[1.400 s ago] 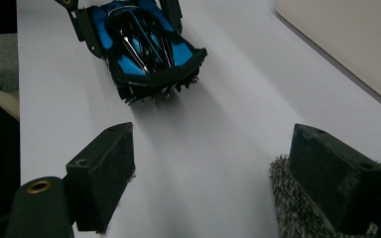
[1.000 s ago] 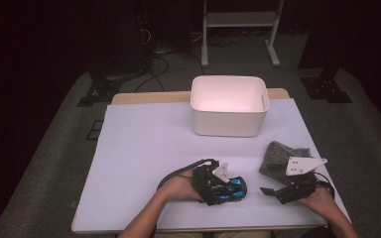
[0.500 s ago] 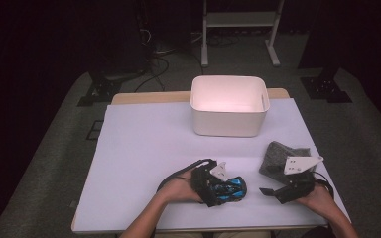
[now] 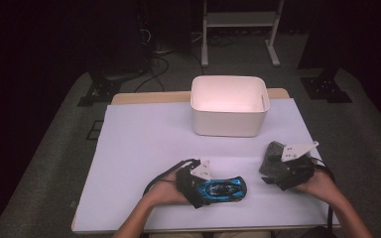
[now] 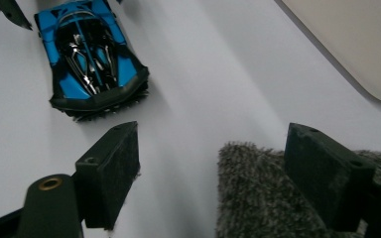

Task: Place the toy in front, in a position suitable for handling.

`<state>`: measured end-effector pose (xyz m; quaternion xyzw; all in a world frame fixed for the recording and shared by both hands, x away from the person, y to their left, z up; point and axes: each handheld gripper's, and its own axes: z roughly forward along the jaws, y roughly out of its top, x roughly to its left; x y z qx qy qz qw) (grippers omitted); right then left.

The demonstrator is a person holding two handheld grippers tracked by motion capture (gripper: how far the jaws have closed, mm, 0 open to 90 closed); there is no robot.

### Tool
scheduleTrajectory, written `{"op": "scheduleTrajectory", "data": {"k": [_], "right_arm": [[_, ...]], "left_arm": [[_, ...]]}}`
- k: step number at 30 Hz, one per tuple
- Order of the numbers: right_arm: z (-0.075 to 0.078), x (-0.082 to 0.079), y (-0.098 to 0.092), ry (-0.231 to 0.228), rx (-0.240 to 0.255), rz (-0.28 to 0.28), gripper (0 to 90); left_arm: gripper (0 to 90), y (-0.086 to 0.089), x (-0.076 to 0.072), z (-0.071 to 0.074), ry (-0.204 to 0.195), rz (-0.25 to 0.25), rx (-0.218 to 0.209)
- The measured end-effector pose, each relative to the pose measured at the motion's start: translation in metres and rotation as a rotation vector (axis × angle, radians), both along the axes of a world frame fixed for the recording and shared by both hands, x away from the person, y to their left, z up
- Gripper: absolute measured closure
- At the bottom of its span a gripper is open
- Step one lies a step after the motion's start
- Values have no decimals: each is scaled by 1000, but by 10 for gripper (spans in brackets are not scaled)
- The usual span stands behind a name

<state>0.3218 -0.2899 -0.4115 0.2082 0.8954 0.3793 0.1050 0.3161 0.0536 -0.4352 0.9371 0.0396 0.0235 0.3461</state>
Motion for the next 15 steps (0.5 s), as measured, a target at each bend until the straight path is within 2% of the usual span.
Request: {"op": "scheduleTrajectory", "data": {"k": [3, 5, 8, 9, 13, 15], "right_arm": [[-1, 9, -2, 11, -39, -6, 250], [-5, 14, -4, 39, -41, -7, 281], [-12, 22, -7, 71, -69, -31, 329], [-15, 24, -7, 76, -78, -39, 342], [-21, 28, -6, 72, -118, -57, 474], [-26, 29, -4, 76, -151, -56, 575]], "left_arm": [[106, 8, -2, -2, -5, 9, -6], [107, 11, -3, -4, -1, 11, -12], [108, 13, -1, -7, -1, 16, -8], [108, 13, 0, -7, 8, 23, -19], [152, 14, 0, -7, 29, 6, -35], [152, 14, 2, -9, 35, 10, -23]]}}
